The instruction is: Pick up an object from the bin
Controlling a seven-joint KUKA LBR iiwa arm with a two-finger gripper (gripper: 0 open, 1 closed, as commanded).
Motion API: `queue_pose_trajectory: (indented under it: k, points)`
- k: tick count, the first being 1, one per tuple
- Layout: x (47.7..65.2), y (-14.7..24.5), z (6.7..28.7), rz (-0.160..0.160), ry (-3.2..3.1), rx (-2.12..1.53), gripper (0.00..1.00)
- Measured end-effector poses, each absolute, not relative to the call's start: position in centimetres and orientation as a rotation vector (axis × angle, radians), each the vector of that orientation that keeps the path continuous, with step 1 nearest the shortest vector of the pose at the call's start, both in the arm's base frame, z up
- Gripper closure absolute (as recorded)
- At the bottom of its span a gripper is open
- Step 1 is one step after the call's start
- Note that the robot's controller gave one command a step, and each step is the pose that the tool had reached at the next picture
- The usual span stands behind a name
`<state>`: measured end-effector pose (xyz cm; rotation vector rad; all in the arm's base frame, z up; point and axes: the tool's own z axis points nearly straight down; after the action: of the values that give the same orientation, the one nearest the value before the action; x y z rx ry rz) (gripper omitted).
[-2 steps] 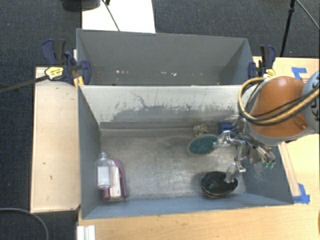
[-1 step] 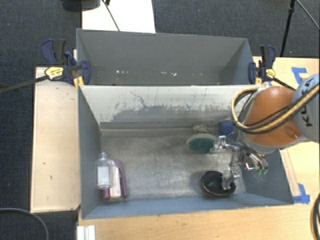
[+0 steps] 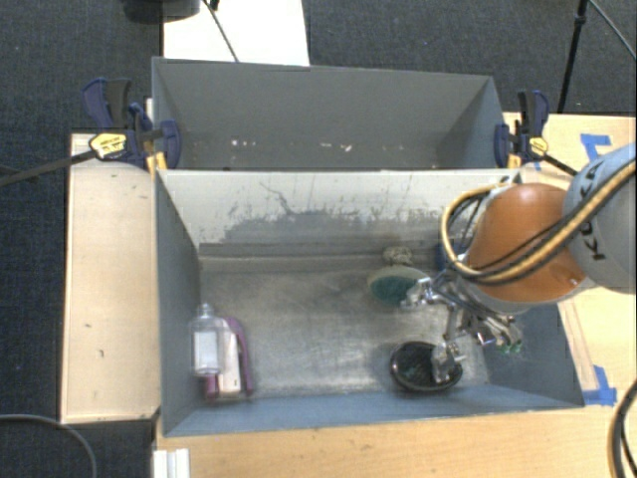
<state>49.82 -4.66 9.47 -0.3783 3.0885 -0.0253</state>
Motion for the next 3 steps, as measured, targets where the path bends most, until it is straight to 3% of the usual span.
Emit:
queue_pose_trajectory:
  k: [1, 2, 3]
  points:
    - [49.8, -5.0, 9.3, -0.014, 3.118, -0.145, 0.00]
    - [49.3, -5.0, 9.3, -0.014, 3.141, -0.146, 1.00]
    - [48.1, -0.8, 18.6, 0.000, 3.048, -0.735, 1.00]
